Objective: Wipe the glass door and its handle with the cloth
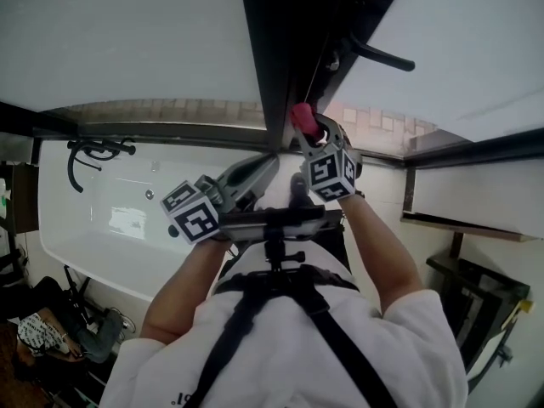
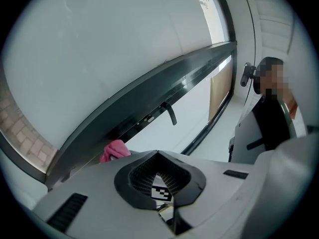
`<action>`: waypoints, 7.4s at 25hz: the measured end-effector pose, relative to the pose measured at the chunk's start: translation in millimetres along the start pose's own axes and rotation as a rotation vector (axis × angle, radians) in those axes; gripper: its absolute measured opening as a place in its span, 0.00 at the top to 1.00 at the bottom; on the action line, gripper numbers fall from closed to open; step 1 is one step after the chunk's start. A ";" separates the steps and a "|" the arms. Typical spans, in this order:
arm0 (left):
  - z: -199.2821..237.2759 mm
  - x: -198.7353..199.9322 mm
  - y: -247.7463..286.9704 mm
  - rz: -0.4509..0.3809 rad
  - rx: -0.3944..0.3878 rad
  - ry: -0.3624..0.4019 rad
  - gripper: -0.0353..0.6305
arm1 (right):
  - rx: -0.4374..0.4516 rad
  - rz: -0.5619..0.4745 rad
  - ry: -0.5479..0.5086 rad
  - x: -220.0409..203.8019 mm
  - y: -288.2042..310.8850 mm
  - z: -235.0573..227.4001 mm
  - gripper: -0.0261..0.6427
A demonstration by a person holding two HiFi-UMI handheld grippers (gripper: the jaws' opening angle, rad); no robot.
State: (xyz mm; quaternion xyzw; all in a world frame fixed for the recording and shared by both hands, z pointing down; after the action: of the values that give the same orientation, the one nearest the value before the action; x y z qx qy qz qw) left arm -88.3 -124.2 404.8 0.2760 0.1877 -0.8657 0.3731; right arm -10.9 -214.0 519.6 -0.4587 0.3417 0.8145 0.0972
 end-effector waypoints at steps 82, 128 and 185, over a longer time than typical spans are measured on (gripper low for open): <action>-18.2 1.4 -14.3 -0.025 -0.117 -0.018 0.96 | 0.157 0.159 0.207 69.5 16.3 -38.0 0.82; -35.3 -1.8 -23.3 -0.063 -0.154 0.026 0.96 | -0.005 -0.145 0.044 211.3 -55.1 -89.8 0.82; -43.4 -7.9 -10.5 -0.041 -0.140 0.022 0.96 | -0.137 -0.378 0.387 128.2 -168.8 -92.6 0.80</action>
State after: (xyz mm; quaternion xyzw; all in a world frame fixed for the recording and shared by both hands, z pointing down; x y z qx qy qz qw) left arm -77.1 -90.0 377.2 0.2547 0.2575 -0.8549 0.3715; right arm 60.0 -167.6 304.4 -0.6668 0.2065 0.7003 0.1492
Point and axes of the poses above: the fingertips, and each gripper's own axes: y forward along the fingers, z to its left, x out of its top, the point moved 1 cm from there along -y, backward along the fingers
